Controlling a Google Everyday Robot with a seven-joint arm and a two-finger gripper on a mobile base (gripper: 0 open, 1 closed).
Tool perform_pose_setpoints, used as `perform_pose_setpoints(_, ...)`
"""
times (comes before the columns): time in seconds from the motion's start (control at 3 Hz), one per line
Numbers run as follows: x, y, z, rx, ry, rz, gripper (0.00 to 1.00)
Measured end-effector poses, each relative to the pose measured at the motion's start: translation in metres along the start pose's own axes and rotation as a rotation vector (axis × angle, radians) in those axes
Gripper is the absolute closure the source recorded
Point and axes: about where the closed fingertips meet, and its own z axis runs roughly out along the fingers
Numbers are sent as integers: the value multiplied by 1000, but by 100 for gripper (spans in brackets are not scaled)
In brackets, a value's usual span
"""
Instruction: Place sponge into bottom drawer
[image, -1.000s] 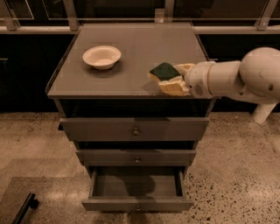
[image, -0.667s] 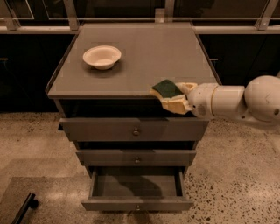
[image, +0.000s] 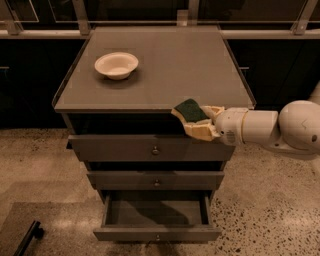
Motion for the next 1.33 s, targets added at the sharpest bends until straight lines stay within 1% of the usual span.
perform_pose_setpoints(0.33,20,11,-8,21,7,32,100)
perform_pose_setpoints(0.67,46,30,-22,85,8,83,100)
perform_pose_setpoints(1.0,82,31,-21,88,0,158,100)
perform_pose_setpoints(1.33,138,13,3,39,5,294,100)
